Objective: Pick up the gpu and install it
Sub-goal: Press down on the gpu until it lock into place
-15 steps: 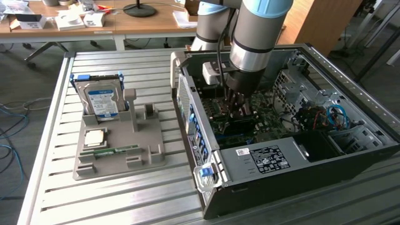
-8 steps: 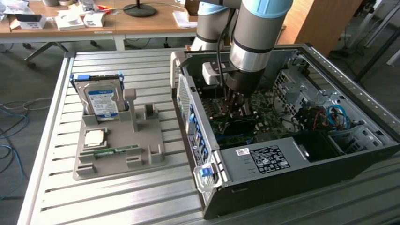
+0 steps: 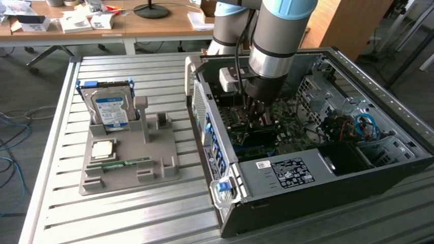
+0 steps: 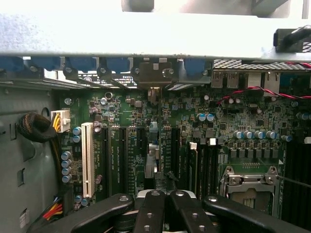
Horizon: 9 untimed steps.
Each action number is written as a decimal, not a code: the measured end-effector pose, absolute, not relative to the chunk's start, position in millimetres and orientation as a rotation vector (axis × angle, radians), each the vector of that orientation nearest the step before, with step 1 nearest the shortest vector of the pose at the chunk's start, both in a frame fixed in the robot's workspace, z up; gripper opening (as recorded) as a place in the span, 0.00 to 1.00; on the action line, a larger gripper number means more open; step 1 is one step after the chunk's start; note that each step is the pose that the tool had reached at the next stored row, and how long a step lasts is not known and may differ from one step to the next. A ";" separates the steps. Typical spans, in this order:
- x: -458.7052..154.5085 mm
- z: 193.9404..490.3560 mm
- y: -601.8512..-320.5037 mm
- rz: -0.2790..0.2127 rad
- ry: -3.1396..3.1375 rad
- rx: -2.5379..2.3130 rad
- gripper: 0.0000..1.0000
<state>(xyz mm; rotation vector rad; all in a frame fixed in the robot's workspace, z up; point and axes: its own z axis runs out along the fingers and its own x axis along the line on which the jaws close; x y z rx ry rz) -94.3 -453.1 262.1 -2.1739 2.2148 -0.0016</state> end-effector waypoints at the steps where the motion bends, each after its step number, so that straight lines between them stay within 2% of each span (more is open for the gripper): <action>1: -94.6 262.1 -453.1 -0.002 2.215 -2.174 0.11; 9: -95.1 261.8 -453.3 -0.002 2.215 -2.174 0.11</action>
